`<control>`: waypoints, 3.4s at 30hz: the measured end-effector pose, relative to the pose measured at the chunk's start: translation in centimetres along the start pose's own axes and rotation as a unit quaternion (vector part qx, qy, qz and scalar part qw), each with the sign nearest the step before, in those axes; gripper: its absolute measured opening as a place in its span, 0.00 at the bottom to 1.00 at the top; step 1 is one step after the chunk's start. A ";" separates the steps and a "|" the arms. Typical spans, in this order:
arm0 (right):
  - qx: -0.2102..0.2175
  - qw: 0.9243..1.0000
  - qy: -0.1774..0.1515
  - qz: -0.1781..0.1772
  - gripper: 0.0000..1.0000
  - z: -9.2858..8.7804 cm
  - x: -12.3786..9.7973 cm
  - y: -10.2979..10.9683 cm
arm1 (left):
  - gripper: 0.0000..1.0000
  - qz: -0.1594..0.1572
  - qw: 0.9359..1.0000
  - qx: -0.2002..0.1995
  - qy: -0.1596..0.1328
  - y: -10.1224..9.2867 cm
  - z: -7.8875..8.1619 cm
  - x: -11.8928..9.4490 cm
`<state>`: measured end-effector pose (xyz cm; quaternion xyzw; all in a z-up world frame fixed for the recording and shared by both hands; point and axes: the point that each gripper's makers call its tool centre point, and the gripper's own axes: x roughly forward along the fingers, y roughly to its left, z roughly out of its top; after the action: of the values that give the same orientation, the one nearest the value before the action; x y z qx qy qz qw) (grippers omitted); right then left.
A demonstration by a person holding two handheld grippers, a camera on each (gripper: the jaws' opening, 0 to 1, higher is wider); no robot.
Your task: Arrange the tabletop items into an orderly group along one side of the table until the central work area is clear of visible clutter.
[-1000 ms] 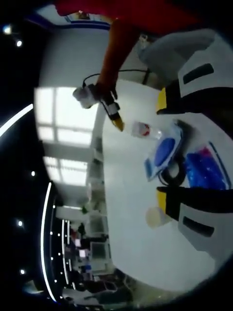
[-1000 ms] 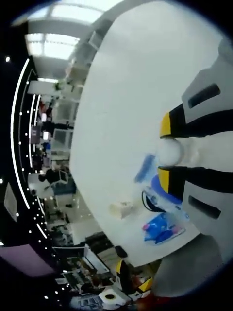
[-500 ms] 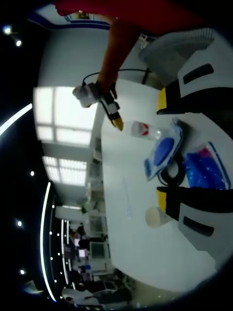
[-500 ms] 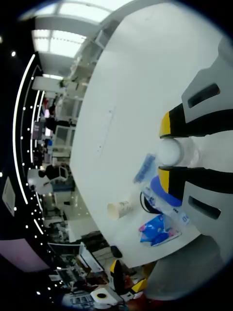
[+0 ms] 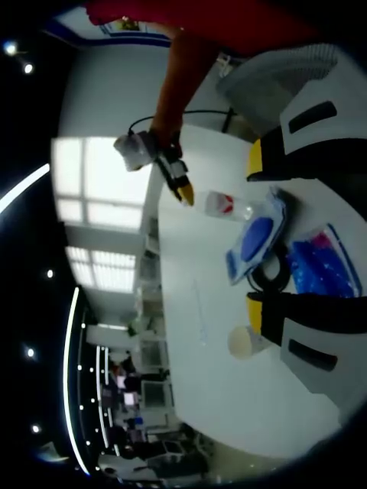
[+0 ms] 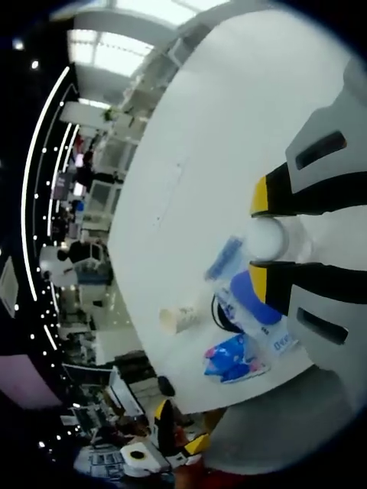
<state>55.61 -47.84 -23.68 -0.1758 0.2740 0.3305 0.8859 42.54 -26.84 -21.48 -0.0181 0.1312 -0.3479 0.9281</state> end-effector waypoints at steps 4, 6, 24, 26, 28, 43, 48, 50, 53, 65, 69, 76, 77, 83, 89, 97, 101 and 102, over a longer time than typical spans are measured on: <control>-0.020 1.000 0.000 0.018 0.22 0.1 0.1 0.2 | 0.55 0.000 1.000 0.001 0.001 0.0 0.0 0.0; -0.024 0.999 -0.001 0.026 0.22 0.1 0.2 0.2 | 0.55 -0.001 1.000 0.001 0.001 -0.1 0.0 0.0; 0.000 0.999 -0.020 0.026 0.37 -0.2 0.3 0.7 | 0.54 -0.001 1.000 0.003 0.001 -0.1 -0.1 0.0; 0.011 0.999 -0.036 0.014 0.40 -0.3 0.0 0.7 | 0.54 -0.002 1.000 0.003 0.001 -0.1 -0.1 0.0; 0.033 0.998 -0.044 -0.010 0.43 -0.9 -0.4 0.2 | 0.54 -0.002 1.000 0.002 0.001 -0.1 -0.1 0.0; 0.159 0.972 -0.061 -0.159 0.62 -1.9 -0.7 0.9 | 0.54 -0.012 1.000 -0.002 -0.013 -0.4 0.5 -0.1; 0.211 0.961 -0.057 -0.172 0.64 -3.1 0.3 0.5 | 0.53 -0.021 1.000 -0.005 -0.022 -0.6 0.9 -0.2; 0.221 0.957 -0.053 -0.178 0.64 -3.5 0.6 0.3 | 0.53 -0.026 0.999 -0.007 -0.025 -0.7 1.0 -0.2; 0.229 0.954 -0.046 -0.189 0.64 -4.0 1.3 0.0 | 0.53 -0.033 0.999 -0.008 -0.026 -0.9 1.1 -0.1; 0.237 0.946 -0.032 -0.220 0.62 -4.7 3.4 -0.2 | 0.53 -0.045 0.999 -0.007 -0.024 -0.8 1.1 -0.4; 0.234 0.945 -0.017 -0.226 0.59 -5.4 4.0 -0.4 | 0.52 -0.044 0.999 -0.007 -0.023 -0.7 1.0 -0.5; 0.227 0.946 -0.007 -0.232 0.56 -6.1 4.0 -0.8 | 0.52 -0.046 0.999 -0.008 -0.023 -0.7 1.0 -0.5; 0.226 0.946 -0.004 -0.233 0.55 -6.2 4.0 -0.9 | 0.52 -0.047 0.999 -0.008 -0.023 -0.8 1.0 -0.5; 0.229 0.945 -0.001 -0.234 0.53 -6.8 3.4 -1.3 | 0.51 -0.049 0.999 -0.006 -0.022 -0.9 1.0 -0.4; 0.245 0.942 -0.005 -0.228 0.51 -7.3 3.2 -1.5 | 0.51 -0.050 0.999 -0.005 -0.021 -1.0 0.9 -0.3; 0.242 0.944 -0.004 -0.222 0.46 -7.3 3.7 -1.3 | 0.51 -0.046 0.999 -0.005 -0.021 -1.0 0.9 -0.5; 0.230 0.948 0.000 -0.220 0.42 -7.3 3.8 -1.4 | 0.51 -0.043 0.999 -0.005 -0.020 -0.9 0.8 -0.6; 0.228 0.949 0.001 -0.218 0.41 -7.3 3.7 -1.3 | 0.51 -0.041 0.999 -0.005 -0.020 -0.9 0.8 -0.6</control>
<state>56.20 -50.56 -31.50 -0.0253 0.2979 0.0581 0.9525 41.74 -27.16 -20.45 -0.0355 0.1135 -0.3847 0.9154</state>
